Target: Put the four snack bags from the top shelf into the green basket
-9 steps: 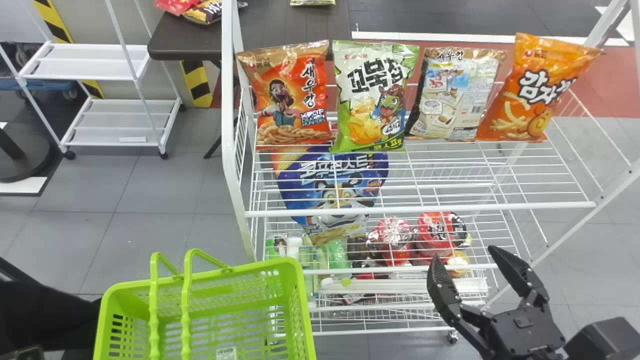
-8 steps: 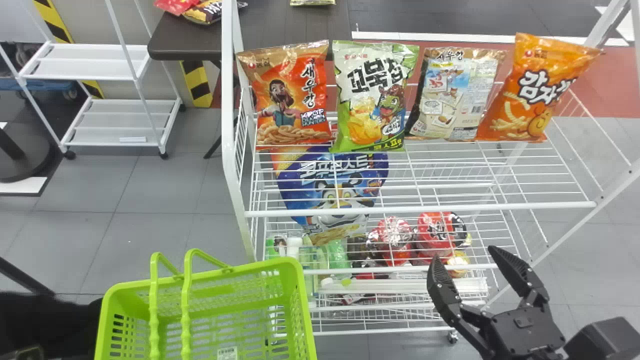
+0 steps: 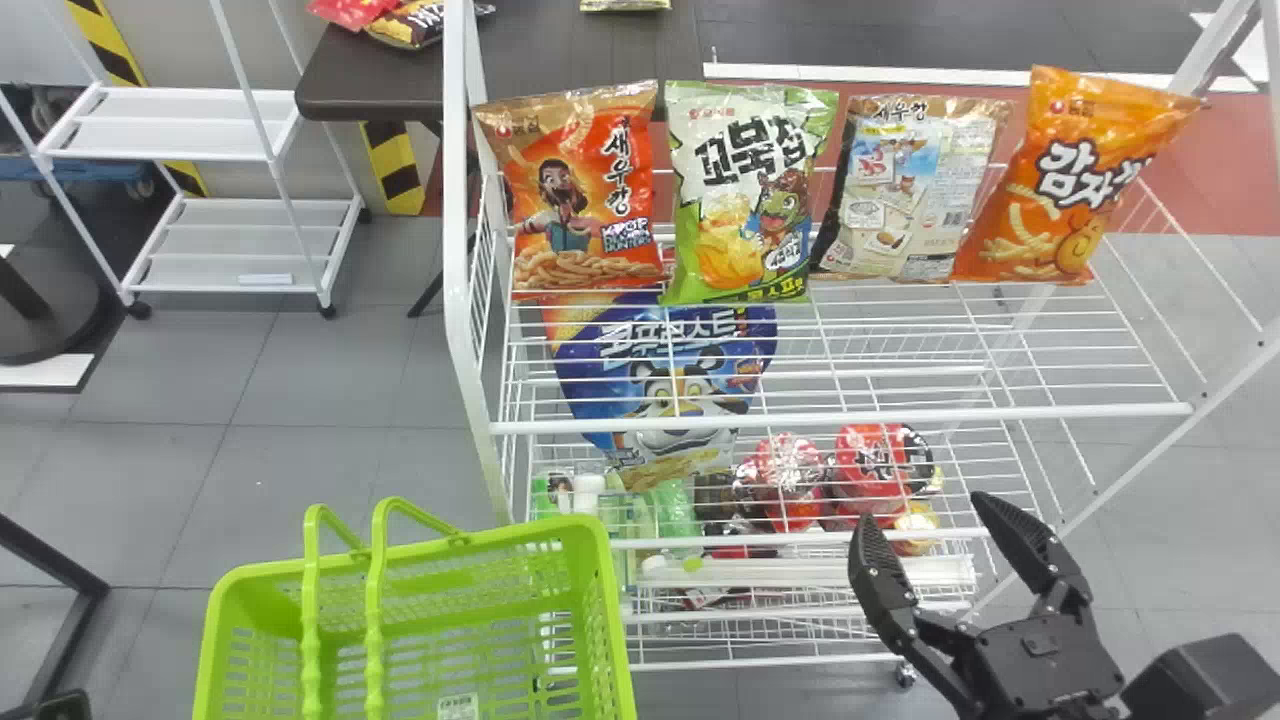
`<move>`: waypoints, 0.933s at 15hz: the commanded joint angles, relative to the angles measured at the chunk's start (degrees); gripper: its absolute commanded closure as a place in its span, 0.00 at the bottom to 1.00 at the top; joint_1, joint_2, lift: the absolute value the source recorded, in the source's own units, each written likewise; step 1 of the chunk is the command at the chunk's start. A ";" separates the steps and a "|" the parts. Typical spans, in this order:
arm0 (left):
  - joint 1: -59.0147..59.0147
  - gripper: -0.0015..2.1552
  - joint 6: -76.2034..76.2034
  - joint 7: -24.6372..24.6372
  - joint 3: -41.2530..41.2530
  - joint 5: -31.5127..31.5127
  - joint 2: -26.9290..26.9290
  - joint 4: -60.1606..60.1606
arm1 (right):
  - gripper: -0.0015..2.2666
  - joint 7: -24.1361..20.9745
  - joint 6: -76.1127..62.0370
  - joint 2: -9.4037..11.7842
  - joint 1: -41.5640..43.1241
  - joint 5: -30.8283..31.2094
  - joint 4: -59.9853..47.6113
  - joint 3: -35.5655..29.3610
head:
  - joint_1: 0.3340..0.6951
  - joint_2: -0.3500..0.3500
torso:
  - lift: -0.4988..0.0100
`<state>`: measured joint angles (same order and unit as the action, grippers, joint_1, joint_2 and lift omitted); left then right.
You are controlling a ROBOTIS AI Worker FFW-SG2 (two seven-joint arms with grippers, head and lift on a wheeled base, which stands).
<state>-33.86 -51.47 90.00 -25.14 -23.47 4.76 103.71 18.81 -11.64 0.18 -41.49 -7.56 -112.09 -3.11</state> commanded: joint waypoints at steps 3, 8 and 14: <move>-0.07 1.00 0.00 0.57 0.00 0.00 -0.02 0.00 | 0.03 -0.17 0.00 -0.23 0.45 0.00 0.12 0.39 | 1.00 0.49 | 0.98; -0.42 1.00 -0.35 0.57 0.09 -0.09 0.34 0.88 | 0.03 -4.48 3.69 -0.23 8.18 3.52 0.39 5.66 | 1.00 0.54 | 0.98; -0.24 1.00 -1.41 0.57 0.71 -0.35 1.21 1.50 | 0.03 -11.86 15.29 -0.23 26.64 6.42 8.74 12.95 | 1.00 0.67 | 0.98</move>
<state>-34.21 -52.87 90.00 -24.68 -23.61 5.70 105.06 7.48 1.26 0.18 -19.04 -1.40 -105.79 8.48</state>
